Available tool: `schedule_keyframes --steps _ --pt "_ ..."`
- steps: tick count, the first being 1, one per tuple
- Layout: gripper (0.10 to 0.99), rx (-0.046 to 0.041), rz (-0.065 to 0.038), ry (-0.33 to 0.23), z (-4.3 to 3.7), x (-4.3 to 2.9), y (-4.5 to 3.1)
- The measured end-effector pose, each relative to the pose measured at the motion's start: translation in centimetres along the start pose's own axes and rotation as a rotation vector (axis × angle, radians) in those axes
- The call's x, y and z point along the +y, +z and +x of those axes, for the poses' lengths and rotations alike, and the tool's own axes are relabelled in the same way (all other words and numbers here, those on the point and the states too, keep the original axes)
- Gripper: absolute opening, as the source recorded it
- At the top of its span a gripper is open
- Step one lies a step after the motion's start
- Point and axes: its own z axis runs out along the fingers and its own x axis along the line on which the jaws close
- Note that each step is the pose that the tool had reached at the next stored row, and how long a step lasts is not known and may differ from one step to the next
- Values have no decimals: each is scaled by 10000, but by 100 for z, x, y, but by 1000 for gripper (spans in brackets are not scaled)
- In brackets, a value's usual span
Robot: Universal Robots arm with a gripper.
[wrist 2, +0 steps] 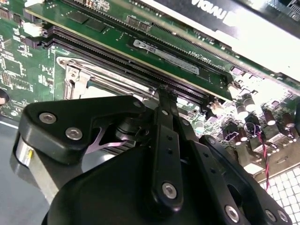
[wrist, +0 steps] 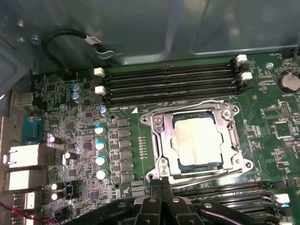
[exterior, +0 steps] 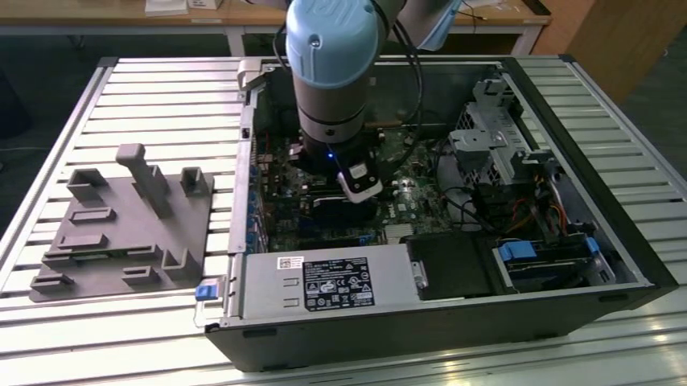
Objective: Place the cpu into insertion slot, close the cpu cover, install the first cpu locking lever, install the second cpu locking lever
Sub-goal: 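Install the second cpu locking lever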
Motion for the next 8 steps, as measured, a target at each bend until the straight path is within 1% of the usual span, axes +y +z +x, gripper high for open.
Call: schedule_keyframes --steps 8 --pt "106 6 -46 1 18 -12 34"
